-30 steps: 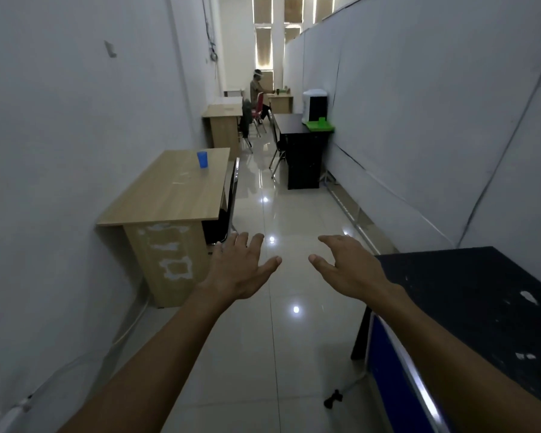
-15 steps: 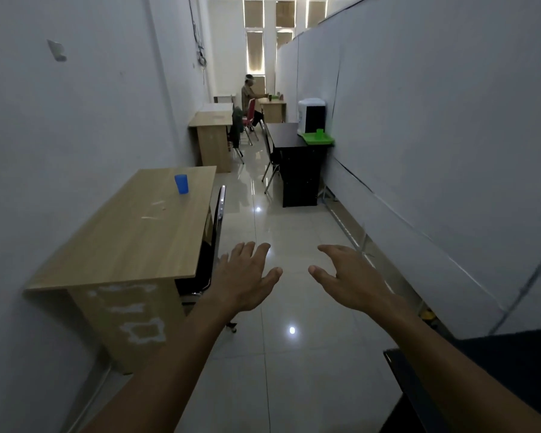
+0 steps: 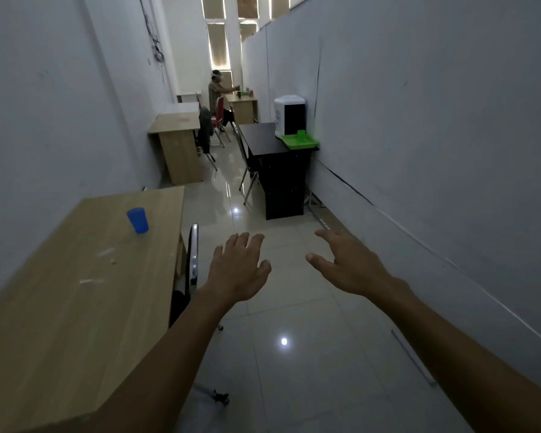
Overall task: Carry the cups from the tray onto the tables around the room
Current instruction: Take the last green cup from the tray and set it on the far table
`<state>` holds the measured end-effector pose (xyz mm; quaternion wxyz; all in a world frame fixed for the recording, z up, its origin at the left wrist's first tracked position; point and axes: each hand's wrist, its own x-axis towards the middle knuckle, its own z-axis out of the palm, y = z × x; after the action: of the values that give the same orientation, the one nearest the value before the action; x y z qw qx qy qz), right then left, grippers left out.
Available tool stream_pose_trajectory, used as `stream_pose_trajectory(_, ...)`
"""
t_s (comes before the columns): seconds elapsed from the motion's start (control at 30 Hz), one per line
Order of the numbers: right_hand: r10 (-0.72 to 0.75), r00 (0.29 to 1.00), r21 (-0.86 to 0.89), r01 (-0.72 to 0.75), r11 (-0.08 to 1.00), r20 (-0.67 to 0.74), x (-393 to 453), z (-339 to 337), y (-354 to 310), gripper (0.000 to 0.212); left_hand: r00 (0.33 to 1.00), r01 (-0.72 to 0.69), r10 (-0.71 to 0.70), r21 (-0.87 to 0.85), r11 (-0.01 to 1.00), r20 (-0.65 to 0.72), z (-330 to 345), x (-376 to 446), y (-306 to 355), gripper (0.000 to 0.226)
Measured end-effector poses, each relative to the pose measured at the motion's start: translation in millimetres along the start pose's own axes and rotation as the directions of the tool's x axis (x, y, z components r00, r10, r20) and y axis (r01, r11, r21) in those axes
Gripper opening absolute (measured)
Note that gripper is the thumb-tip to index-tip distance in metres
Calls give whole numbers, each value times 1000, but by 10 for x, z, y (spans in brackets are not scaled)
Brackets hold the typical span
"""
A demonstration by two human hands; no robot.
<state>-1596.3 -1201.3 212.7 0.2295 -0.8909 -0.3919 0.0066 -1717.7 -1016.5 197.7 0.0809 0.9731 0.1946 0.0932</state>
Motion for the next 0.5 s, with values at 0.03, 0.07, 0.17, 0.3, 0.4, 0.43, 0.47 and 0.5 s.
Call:
stream_pose_trajectory(0.03, -2, 1000, -2, 2, 1000, -7, 212, 30, 33, 64, 1000, -5, 5, -5, 1000, 4, 31, 208, -61, 58)
stream_pose_trajectory(0.07, -4, 1000, -5, 4, 1000, -13, 430, 61, 71, 64, 1000, -9, 9, -9, 1000, 7, 65, 417, -122, 58)
stream_pose_trajectory(0.17, 1, 1000, -12, -2, 1000, -21, 1105, 164, 235, 63, 1000, -3, 3, -19, 1000, 11, 199, 1072, -305, 58)
stream_pose_trajectory(0.3, -14, 1000, -2, 14, 1000, -25, 2092, 312, 519, 63, 1000, 16, -16, 1, 1000, 4, 404, 2030, -550, 57)
stream_pose_trajectory(0.4, -18, 1000, 15, 18, 1000, -16, 2857, 363, 765, 64, 999, 33, -33, -6, 999, 27, 526, 2786, -681, 57)
stream_pose_trajectory(0.43, -16, 1000, 13, 16, 1000, -2, 3101, 371, 847, 64, 998, 41, -40, -7, 999, 38, 552, 3031, -718, 57)
stream_pose_trajectory(0.47, -19, 1000, 11, 18, 1000, 9, 3320, 373, 915, 65, 998, 48, -48, -7, 999, 42, 567, 3243, -752, 57)
stream_pose_trajectory(0.5, -26, 1000, 10, 26, 1000, 17, 3582, 375, 1002, 65, 998, 54, -53, -10, 999, 38, 586, 3488, -790, 56)
